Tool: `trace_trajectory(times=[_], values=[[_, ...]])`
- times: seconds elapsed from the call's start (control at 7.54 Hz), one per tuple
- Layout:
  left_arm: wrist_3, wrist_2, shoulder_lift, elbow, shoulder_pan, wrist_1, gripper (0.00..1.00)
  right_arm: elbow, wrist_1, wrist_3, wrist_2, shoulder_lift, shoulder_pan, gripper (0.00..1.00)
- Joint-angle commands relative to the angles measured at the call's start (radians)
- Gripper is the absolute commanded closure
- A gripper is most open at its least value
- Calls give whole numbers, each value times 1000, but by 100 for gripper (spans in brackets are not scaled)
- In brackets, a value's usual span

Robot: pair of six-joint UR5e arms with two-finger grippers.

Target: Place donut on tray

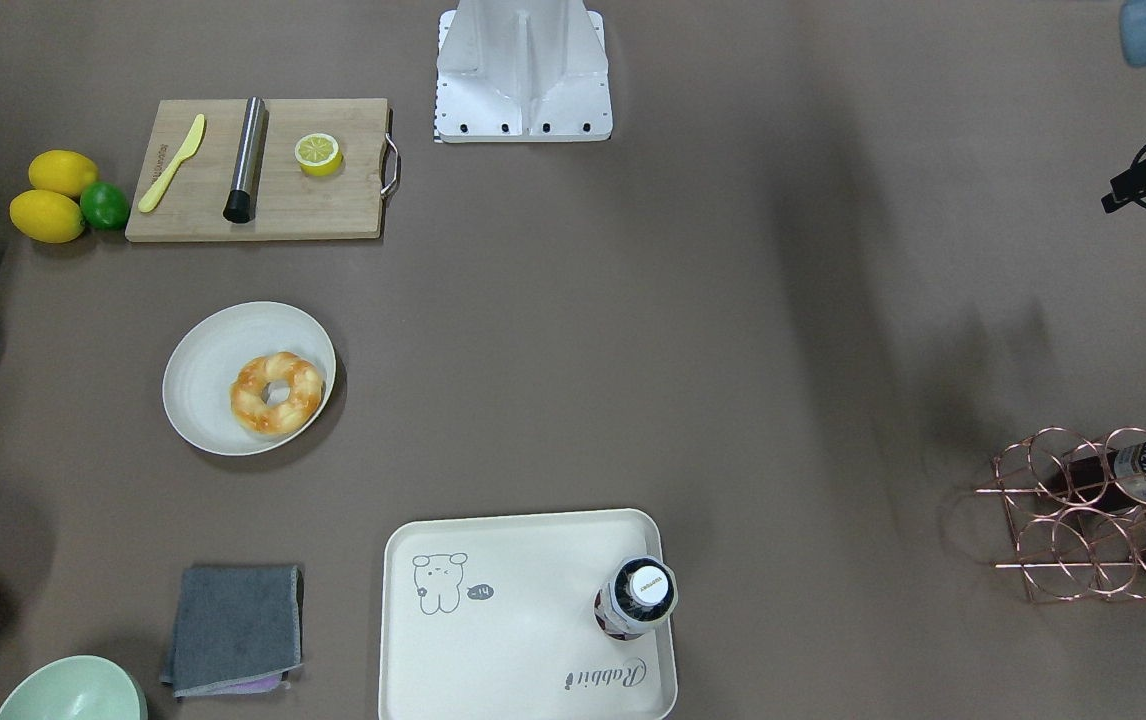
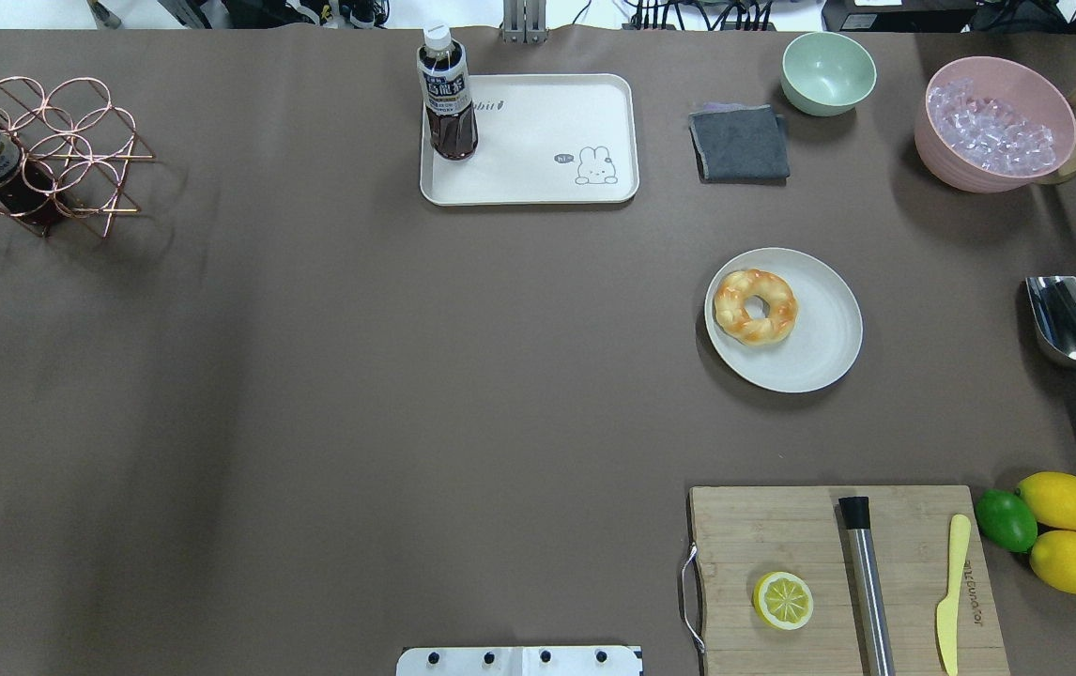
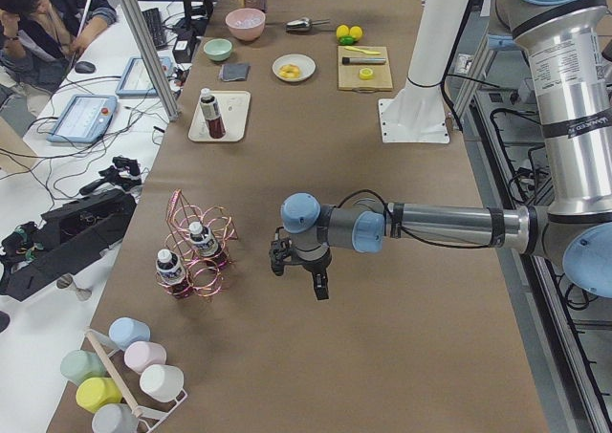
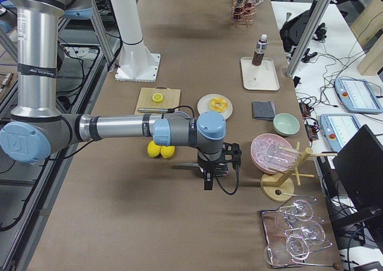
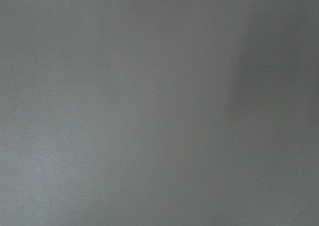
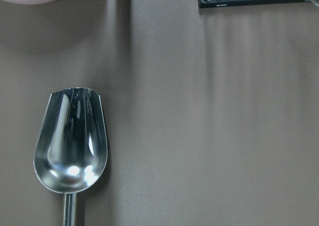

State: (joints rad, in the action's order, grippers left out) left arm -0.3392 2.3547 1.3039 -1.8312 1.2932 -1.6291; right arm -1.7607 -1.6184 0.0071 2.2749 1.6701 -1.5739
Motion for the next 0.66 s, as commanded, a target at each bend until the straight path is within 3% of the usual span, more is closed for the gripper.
trace_trajectory(times=[0.0, 0.53], values=[[0, 0, 0, 0, 0, 0, 2, -6, 2, -13, -3, 0, 0, 0], [-1, 0, 0, 0, -2, 0, 2, -9, 2, -3, -5, 0, 2, 0]])
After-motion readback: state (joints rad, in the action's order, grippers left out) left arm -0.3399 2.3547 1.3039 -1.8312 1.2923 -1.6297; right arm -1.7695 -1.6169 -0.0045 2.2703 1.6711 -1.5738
